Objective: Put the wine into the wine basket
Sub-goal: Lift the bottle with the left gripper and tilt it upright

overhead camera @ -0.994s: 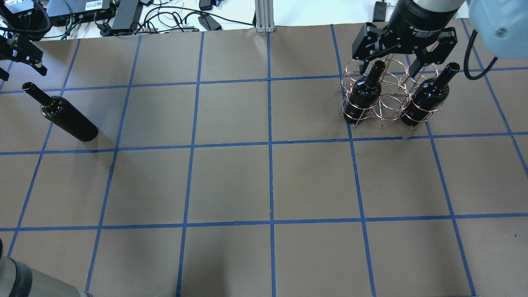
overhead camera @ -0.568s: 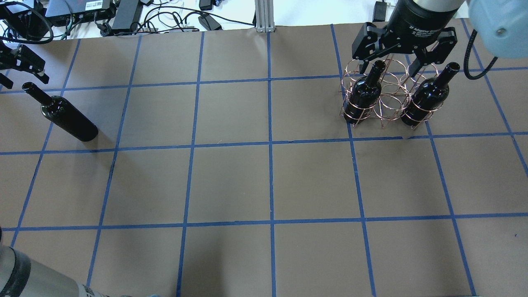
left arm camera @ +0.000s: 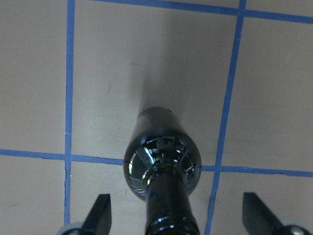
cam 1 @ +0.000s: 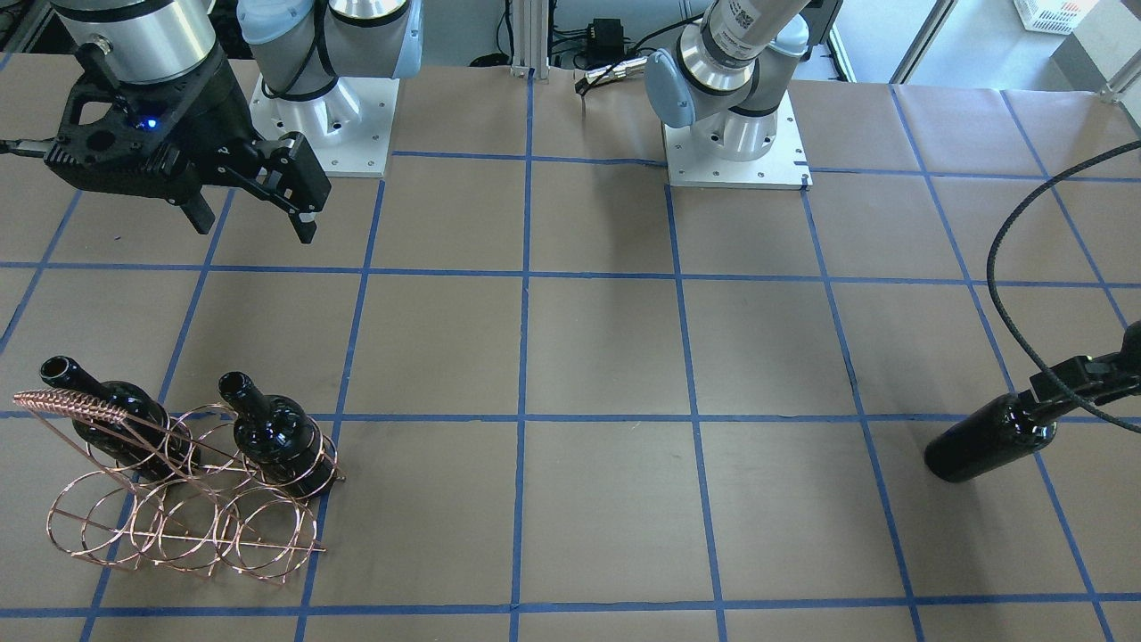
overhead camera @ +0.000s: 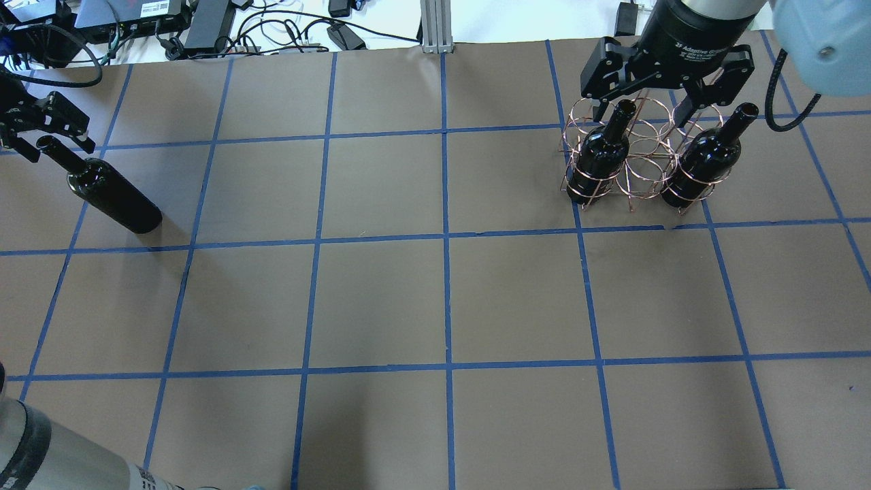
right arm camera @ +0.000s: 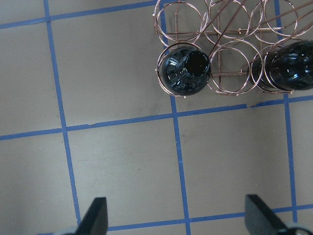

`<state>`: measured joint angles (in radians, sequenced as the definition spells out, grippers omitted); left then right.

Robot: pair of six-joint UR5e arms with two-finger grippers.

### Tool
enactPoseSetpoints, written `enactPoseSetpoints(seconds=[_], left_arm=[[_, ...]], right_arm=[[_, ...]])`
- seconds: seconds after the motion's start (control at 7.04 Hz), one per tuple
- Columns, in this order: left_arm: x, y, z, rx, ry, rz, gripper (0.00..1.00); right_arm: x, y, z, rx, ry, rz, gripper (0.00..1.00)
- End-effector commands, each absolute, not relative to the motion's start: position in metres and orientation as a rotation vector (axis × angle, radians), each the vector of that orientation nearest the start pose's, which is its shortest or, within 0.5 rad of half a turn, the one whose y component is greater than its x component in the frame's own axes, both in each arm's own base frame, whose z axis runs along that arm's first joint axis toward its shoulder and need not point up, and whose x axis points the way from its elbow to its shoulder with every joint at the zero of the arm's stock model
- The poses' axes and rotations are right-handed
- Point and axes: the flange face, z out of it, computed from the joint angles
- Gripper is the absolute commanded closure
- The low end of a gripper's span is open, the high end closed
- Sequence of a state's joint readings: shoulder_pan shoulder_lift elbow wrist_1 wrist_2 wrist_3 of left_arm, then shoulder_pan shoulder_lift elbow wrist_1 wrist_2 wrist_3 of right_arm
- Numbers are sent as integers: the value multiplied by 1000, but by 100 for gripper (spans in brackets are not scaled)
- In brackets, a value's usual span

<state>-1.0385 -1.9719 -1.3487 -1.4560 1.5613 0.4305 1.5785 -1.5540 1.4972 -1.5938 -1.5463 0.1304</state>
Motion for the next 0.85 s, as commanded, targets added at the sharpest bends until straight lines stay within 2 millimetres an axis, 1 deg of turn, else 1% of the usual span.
enactPoseSetpoints(seconds=[0.0, 0.14, 0.57, 0.71], left_arm=[[211, -623, 372, -152, 3178, 100, 20], [211, -622, 371, -149, 3178, 103, 25], [212, -625, 372, -132, 3173, 73, 26], [212, -625, 372, -132, 3173, 73, 34]], right_arm=[[140, -505, 518, 189, 3104, -121, 0], [140, -505, 518, 189, 3104, -121, 0], [140, -505, 518, 189, 3104, -121, 0], [140, -505, 518, 189, 3104, -121, 0]])
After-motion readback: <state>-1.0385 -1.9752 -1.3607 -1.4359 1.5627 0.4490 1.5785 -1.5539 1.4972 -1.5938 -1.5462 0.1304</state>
